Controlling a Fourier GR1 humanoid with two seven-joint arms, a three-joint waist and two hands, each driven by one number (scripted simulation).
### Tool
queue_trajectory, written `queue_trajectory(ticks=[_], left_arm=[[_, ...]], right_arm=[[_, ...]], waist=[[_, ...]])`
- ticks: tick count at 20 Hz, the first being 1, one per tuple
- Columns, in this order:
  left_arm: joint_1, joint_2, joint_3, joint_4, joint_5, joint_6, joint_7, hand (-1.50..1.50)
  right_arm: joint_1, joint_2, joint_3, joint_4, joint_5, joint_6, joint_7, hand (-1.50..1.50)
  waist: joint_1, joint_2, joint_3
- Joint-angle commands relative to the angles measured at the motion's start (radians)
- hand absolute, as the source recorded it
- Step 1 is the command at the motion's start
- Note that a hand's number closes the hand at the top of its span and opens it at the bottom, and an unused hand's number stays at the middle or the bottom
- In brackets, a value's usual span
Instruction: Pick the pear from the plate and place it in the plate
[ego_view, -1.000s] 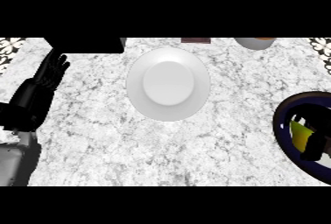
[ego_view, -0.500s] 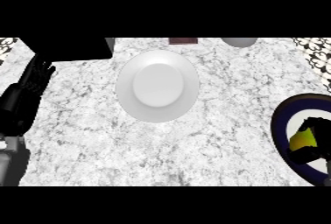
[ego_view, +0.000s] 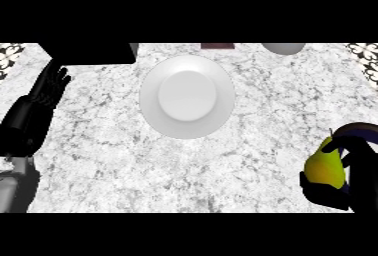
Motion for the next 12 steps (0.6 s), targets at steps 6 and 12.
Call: queue_trajectory(ticks=[6, 12], left_arm=[[-0.046, -0.039, -0.045, -0.019, -0.03, 0.003, 0.029, 0.0], [-0.052, -0.043, -0.002, 0.062, -0.013, -0.034, -0.027, 0.0]], right_arm=[[-0.242, 0.246, 0.239, -0.156, 0.182, 0.046, 0.154, 1.5], [-0.54, 0.429, 0.189, 0.131, 0.187, 0.1, 0.143, 1.5]], waist=[[0.04, 0.011, 0.002], [0.047, 0.015, 0.002]])
